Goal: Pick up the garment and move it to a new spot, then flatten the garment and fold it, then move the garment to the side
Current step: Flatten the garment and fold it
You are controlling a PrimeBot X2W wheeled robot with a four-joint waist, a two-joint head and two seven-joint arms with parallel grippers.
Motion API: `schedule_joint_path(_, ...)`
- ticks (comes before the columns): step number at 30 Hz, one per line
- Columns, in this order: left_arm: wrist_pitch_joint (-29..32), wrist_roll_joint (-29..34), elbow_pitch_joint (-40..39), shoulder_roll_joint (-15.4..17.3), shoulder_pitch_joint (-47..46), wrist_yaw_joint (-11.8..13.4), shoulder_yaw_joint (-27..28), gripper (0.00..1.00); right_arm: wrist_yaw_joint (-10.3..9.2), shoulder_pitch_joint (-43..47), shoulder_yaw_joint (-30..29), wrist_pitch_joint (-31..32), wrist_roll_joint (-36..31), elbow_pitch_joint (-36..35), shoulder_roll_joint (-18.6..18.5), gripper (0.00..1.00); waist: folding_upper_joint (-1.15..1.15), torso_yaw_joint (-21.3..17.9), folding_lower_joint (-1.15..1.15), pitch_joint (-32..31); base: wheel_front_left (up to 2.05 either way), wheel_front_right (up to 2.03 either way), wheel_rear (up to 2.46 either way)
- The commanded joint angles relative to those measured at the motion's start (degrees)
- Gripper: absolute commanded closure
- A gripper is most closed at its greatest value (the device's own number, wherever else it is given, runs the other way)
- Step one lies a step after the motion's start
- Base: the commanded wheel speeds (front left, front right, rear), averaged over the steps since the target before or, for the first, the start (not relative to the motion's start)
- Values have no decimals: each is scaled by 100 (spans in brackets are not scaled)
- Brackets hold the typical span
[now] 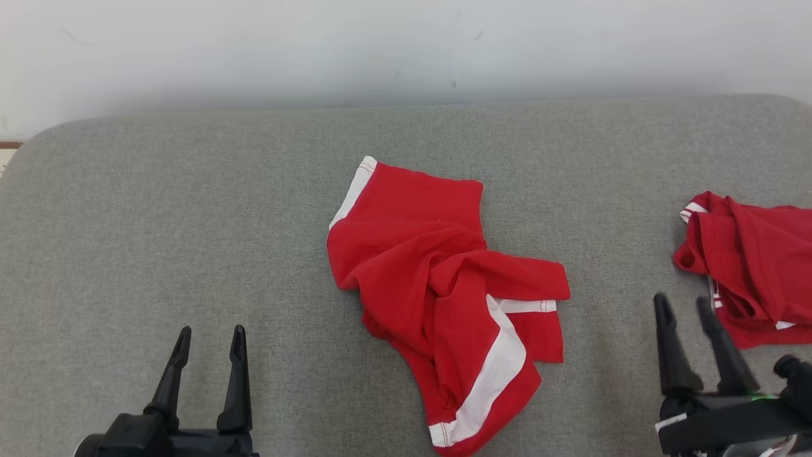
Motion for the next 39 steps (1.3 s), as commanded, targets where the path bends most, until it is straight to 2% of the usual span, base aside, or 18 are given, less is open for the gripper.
schedule_joint_path(1, 16, 66, -48, 9, 120, 38, 2, 0, -5, -105, -112, -76, -198, -117, 63, 0, -1, 14, 0, -47, 0, 0, 0)
schedule_joint_path(8, 104, 94, -312, 8, 291, 114, -88, 0, -5, -236, -150, -141, -1366, -441, -6, 0, -1, 81, 0, -234, 0, 0, 0)
schedule_joint_path(16, 227, 149, -477, 56, 534, 150, -231, 0, -5, 160, 376, 7, -1956, -419, -11, 0, -1, 109, 0, -449, 0, 0, 0)
schedule_joint_path(34, 346, 51, -381, 143, 659, 262, -206, 0, -5, 524, 165, 51, -1982, -485, 272, 0, -1, 140, 0, -609, 0, 0, 0)
schedule_joint_path(39, 410, 95, -415, 160, 612, 214, -316, 0, -5, 522, 103, 71, -1999, -504, 287, 0, -1, 172, 0, -592, 0, 0, 0)
